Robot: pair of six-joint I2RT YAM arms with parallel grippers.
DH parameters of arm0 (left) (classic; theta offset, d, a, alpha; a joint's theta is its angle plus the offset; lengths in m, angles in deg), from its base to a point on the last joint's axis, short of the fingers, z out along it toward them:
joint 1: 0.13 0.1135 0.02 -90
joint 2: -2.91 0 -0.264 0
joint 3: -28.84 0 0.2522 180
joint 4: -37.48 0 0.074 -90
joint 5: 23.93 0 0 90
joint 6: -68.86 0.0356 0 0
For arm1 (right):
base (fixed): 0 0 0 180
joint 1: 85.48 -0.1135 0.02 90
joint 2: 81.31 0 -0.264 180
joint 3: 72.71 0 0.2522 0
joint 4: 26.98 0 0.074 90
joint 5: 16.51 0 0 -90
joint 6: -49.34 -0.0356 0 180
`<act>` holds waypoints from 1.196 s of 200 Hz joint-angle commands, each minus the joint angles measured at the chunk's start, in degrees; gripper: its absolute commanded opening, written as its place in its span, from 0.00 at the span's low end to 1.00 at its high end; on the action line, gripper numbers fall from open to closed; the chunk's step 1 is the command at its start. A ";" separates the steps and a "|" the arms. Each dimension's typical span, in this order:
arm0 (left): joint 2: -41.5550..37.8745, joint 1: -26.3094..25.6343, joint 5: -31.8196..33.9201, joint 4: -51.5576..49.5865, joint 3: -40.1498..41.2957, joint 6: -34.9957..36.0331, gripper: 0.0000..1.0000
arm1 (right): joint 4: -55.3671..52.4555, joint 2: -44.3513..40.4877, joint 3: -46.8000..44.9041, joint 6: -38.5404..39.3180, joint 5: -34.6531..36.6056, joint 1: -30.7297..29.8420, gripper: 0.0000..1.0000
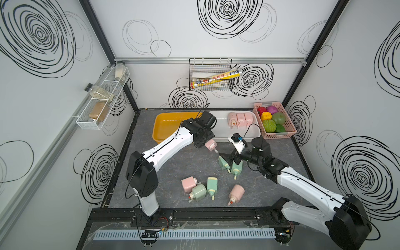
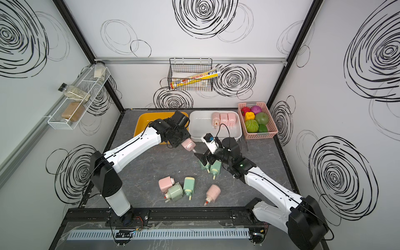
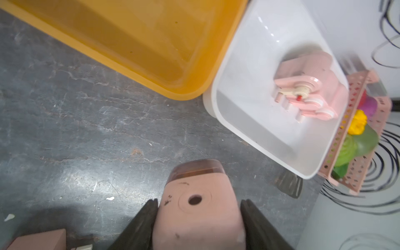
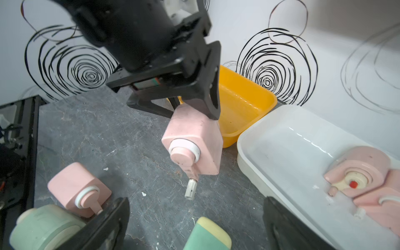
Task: Place the pencil sharpeners by color into the storage box
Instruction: Pick up the pencil sharpener from the center of the board.
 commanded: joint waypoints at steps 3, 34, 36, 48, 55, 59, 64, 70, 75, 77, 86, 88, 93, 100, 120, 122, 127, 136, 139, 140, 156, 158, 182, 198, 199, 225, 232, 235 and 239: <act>1.76 -0.60 -0.79 -4.06 -4.16 -8.94 0.00 | 1.33 4.82 2.52 9.07 1.20 -0.92 1.00; 2.02 -1.81 0.89 -3.02 -4.95 -14.66 0.00 | 4.50 9.11 2.78 17.67 -0.18 -0.93 0.97; 2.01 -1.89 0.98 -2.98 -4.95 -15.02 0.00 | 4.76 9.29 2.83 18.25 -0.47 -0.97 0.97; 1.83 -2.10 1.05 -2.45 -5.06 -16.14 0.00 | 6.84 10.13 2.55 20.75 -1.37 -0.95 0.96; 1.83 -2.19 1.17 -2.35 -5.12 -16.86 0.00 | 8.31 10.73 2.36 21.75 -1.53 -0.84 0.95; 1.75 -2.19 1.21 -2.35 -5.17 -17.22 0.00 | 8.78 11.08 2.41 22.25 -1.59 -0.84 0.95; 1.74 -2.19 1.21 -2.35 -5.20 -17.65 0.00 | 9.42 11.61 2.55 22.79 -1.60 -0.84 0.95; 1.74 -2.27 1.21 -2.27 -5.21 -18.01 0.00 | 10.06 12.30 2.81 23.20 -1.55 -0.84 0.94; 1.82 -2.28 1.17 -2.10 -5.22 -18.14 0.00 | 10.40 12.87 3.17 23.39 -1.29 -0.84 0.94; 1.83 -2.28 1.14 -2.09 -5.22 -18.17 0.00 | 10.50 13.09 3.32 23.50 -1.15 -0.84 0.94; 2.08 -2.28 0.66 -2.17 -5.30 -18.43 0.00 | 10.89 14.27 4.10 24.12 -0.90 -0.84 0.93; 2.13 -2.28 0.57 -2.17 -5.35 -18.44 0.00 | 10.91 14.53 4.28 24.24 -0.96 -0.84 0.93; 2.26 -2.28 0.34 -2.17 -5.44 -18.51 0.00 | 11.03 15.13 4.72 24.68 -1.14 -0.84 0.92; 2.48 -2.28 0.12 -2.24 -5.61 -18.53 0.00 | 11.35 15.83 5.25 25.02 -1.24 -0.84 0.91; 3.05 -2.28 -0.45 -2.69 -6.48 -18.66 0.00 | 12.51 17.34 6.16 25.15 -1.68 -0.91 0.87; 3.12 -2.28 -0.52 -2.70 -6.52 -18.70 0.00 | 12.79 17.41 6.13 25.09 -1.69 -0.92 0.87; 3.23 -2.23 -0.69 -2.77 -6.65 -18.71 0.00 | 13.38 17.61 6.06 24.99 -1.69 -0.93 0.85; 3.41 -2.19 -0.97 -2.95 -6.88 -19.00 0.00 | 14.11 17.72 6.04 24.85 -1.60 -0.93 0.83; 3.49 -2.19 -0.96 -3.08 -6.89 -19.16 0.00 | 14.28 17.73 6.04 24.85 -1.60 -0.93 0.82; 3.49 -2.19 -0.93 -3.11 -6.89 -19.24 0.00 | 14.40 17.73 6.04 24.77 -1.60 -0.93 0.82; 3.50 -2.19 -0.88 -3.64 -6.80 -20.45 0.00 | 15.36 17.45 5.74 24.61 -1.51 -0.93 0.77; 3.50 -2.19 -0.89 -3.66 -6.73 -20.57 0.00 | 15.56 17.37 5.70 24.58 -1.51 -0.93 0.76; 3.59 -2.19 -0.78 -3.85 -6.62 -21.77 0.00 | 16.97 16.42 4.85 24.68 -2.02 -1.02 0.73; 3.76 -2.19 -1.15 -3.93 -6.60 -22.05 0.00 | 17.03 16.36 4.78 24.92 -2.29 -1.02 0.73; 3.76 -2.19 -1.20 -3.93 -6.61 -22.05 0.00 | 17.01 16.39 4.79 24.98 -2.34 -1.02 0.73; 4.01 -2.19 -1.78 -3.91 -6.54 -22.43 0.00 | 16.93 16.59 4.87 25.21 -2.74 -1.10 0.66; 4.11 -2.19 -1.85 -3.93 -6.54 -22.53 0.00 | 16.74 16.58 4.89 25.13 -3.18 -1.10 0.64; 4.18 -2.19 -1.91 -3.93 -6.46 -22.57 0.00 | 16.57 16.58 4.96 25.18 -3.44 -1.10 0.63; 4.20 -2.11 -2.14 -3.93 -6.45 -22.49 0.00 | 16.16 16.63 5.17 25.21 -3.72 -1.10 0.61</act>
